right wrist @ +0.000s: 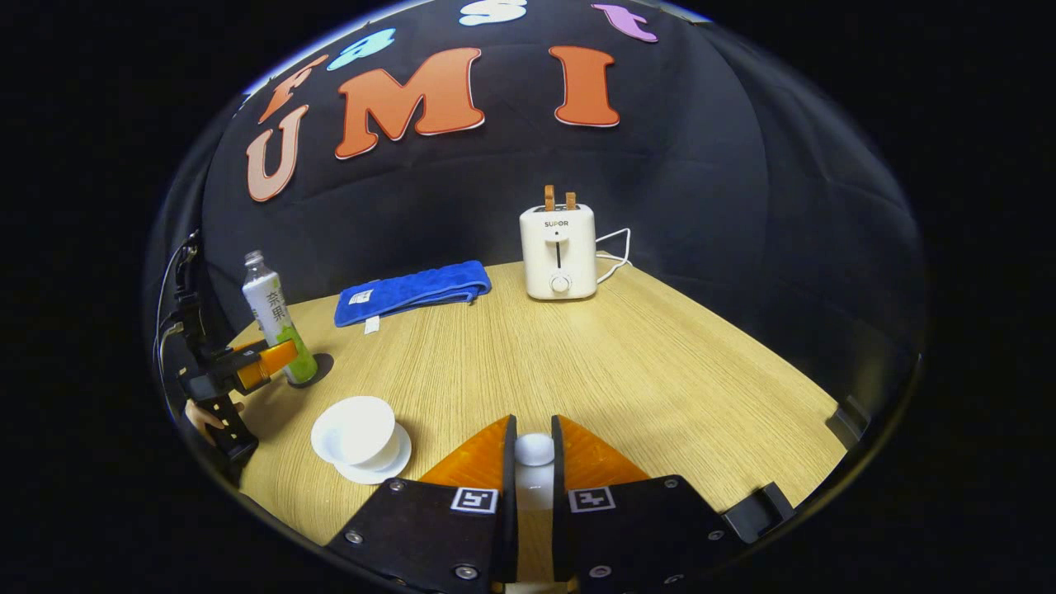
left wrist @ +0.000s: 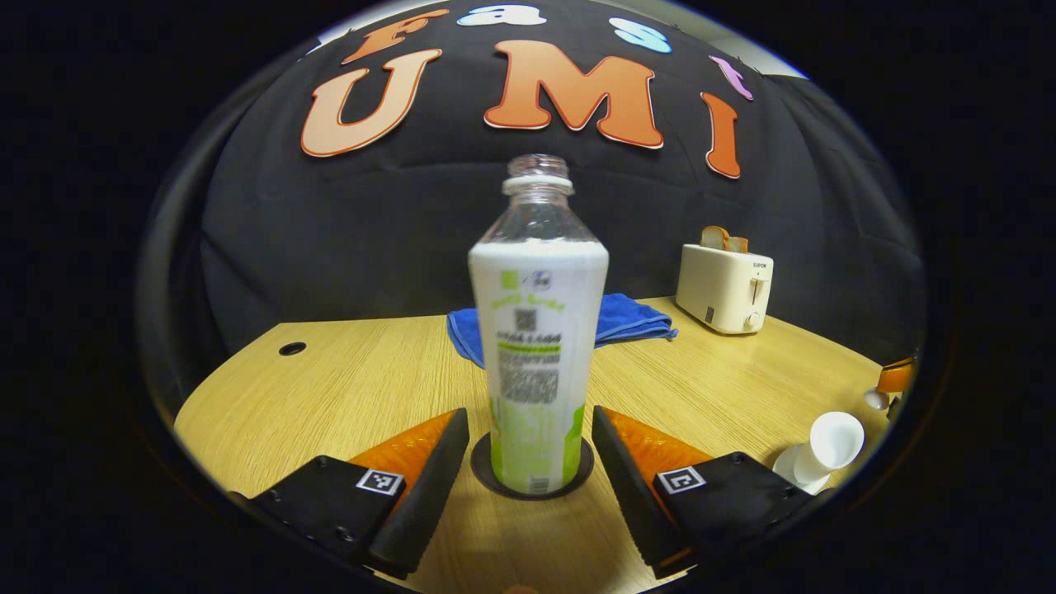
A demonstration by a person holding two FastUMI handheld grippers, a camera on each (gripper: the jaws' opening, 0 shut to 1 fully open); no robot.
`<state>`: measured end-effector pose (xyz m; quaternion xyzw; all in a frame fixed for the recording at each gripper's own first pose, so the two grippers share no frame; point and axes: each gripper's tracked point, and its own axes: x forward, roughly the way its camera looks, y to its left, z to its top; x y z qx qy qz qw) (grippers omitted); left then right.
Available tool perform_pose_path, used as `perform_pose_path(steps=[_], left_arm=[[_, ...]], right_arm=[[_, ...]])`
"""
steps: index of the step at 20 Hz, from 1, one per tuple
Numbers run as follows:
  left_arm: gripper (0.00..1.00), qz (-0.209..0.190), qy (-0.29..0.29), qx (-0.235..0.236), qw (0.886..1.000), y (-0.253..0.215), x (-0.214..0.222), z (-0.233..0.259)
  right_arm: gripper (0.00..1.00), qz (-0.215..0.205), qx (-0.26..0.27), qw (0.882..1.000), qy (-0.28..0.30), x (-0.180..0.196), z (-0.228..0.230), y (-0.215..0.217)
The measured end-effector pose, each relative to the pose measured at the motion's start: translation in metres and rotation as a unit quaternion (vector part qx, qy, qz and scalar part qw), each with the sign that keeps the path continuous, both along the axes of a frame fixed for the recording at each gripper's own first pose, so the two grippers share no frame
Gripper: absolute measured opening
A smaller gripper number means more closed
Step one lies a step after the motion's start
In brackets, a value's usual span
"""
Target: Open the teacup lid with one hand, grasp the water bottle and pour water into the teacup with the other hand; after pouring, place the water bottle on the coaster and then close the teacup lid.
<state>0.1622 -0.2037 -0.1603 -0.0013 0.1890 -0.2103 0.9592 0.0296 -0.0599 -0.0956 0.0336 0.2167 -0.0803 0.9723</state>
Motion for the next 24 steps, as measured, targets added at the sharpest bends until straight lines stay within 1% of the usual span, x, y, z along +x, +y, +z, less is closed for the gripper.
perform_pose_path(steps=[1,2,6,7,8,9,10,12,13,14,16,17,19,21,23,24], left_arm=[[0.94,0.001,0.000,0.000,1.000,0.002,-0.004,0.002],[0.98,0.003,-0.002,0.003,1.000,0.006,-0.009,0.005],[0.98,0.011,-0.018,0.026,0.999,0.025,-0.036,0.018],[0.96,0.011,-0.018,0.027,0.999,0.030,-0.046,0.022],[0.96,0.010,-0.020,0.025,0.999,0.035,-0.055,0.025],[0.98,0.011,-0.020,0.024,0.999,0.041,-0.064,0.028],[0.96,0.012,-0.021,0.024,0.999,0.047,-0.072,0.030],[0.98,0.021,-0.020,0.021,0.999,0.063,-0.085,0.034],[0.95,0.026,-0.019,0.017,0.999,0.071,-0.090,0.035],[0.98,0.033,-0.016,0.009,0.999,0.078,-0.095,0.037],[0.98,0.043,-0.018,-0.009,0.999,0.090,-0.103,0.041],[0.99,0.052,-0.018,-0.010,0.998,0.097,-0.105,0.040],[0.98,0.066,-0.019,-0.003,0.998,0.110,-0.107,0.038],[0.96,0.072,-0.022,-0.005,0.997,0.119,-0.110,0.038],[0.98,0.073,-0.026,-0.009,0.997,0.124,-0.112,0.041],[0.96,0.074,-0.030,-0.009,0.997,0.126,-0.113,0.042]], right_arm=[[0.17,0.001,-0.001,1.000,-0.004,0.001,0.003,0.001],[0.17,0.002,-0.002,1.000,-0.009,0.002,0.007,0.002],[0.17,0.020,-0.009,0.999,-0.031,0.004,0.028,0.015],[0.17,0.027,-0.010,0.999,-0.038,0.005,0.035,0.021],[0.17,0.035,-0.011,0.998,-0.045,0.007,0.041,0.027],[0.17,0.045,-0.010,0.998,-0.051,0.008,0.046,0.035],[0.17,0.056,-0.008,0.997,-0.056,0.010,0.050,0.045],[0.17,0.082,-0.005,0.994,-0.065,0.015,0.057,0.066],[0.17,0.096,-0.004,0.993,-0.069,0.017,0.057,0.078],[0.17,0.111,0.000,0.991,-0.071,0.019,0.057,0.090],[0.17,0.135,0.004,0.989,-0.068,0.024,0.052,0.112],[0.17,0.144,0.002,0.988,-0.063,0.026,0.047,0.120],[0.17,0.161,0.001,0.986,-0.053,0.029,0.038,0.135],[0.17,0.172,-0.001,0.984,-0.046,0.031,0.029,0.145],[0.17,0.174,-0.005,0.984,-0.039,0.035,0.019,0.148],[0.17,0.174,-0.008,0.984,-0.034,0.036,0.014,0.148]])
